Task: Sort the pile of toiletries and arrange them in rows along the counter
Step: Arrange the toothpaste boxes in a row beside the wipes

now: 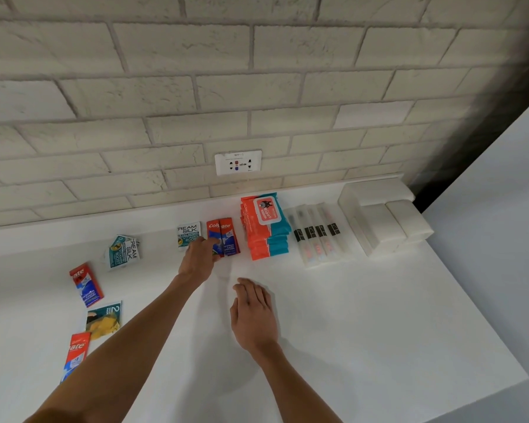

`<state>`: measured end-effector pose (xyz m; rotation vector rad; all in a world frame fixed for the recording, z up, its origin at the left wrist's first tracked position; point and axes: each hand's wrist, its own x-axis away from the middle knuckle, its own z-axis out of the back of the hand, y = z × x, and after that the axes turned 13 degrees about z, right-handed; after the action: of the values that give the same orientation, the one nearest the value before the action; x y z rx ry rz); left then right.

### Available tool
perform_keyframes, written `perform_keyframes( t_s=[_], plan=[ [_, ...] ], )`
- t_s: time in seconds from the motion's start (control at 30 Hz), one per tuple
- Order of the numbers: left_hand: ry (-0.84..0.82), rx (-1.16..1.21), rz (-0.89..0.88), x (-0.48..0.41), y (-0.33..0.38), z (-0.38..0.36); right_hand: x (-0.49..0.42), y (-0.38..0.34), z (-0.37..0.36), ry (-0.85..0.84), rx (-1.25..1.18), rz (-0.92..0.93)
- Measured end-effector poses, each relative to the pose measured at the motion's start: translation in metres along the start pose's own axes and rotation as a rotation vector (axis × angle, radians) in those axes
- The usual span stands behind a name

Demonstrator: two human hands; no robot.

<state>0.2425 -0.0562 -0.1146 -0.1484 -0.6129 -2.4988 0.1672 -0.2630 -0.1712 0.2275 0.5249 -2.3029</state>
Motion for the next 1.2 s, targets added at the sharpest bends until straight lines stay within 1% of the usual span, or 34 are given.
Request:
perform_keyframes(
  t_s=[0.27,0.37,0.5,0.6,0.67,0.8,0.9,1.07,1.2],
  plan=[
    [0.068,0.045,-0.028,0.042,-0.01,0.023,-0.001,-0.001,-0.004,0.012,0.012,-0.005],
    [0.102,0.057,-0.059,0.074,-0.029,0.036,-0.002,-0.005,-0.007,0.005,0.002,-0.028],
    [0.146,0.129,-0.079,0.112,-0.067,0.046,-0.001,-0.016,-0.005,-0.045,-0.049,-0.088],
    [0.15,0.17,-0.064,0.144,-0.106,0.053,0.01,-0.044,-0.006,-0.016,-0.102,-0.14],
    [0.15,0.182,-0.032,0.166,-0.138,0.062,0.02,-0.076,-0.009,0.015,-0.15,-0.165],
    [0.18,0.238,0.048,0.196,-0.196,0.074,0.036,-0.139,-0.02,0.062,-0.253,-0.166],
    [0.194,0.234,0.079,0.206,-0.229,0.087,0.043,-0.184,-0.027,0.045,-0.304,-0.153],
    [0.141,0.194,0.123,0.202,-0.282,0.101,0.047,-0.255,-0.041,0.011,-0.321,-0.06],
    [0.079,0.172,0.138,0.189,-0.3,0.104,0.049,-0.293,-0.055,-0.017,-0.29,0.049]
  ],
)
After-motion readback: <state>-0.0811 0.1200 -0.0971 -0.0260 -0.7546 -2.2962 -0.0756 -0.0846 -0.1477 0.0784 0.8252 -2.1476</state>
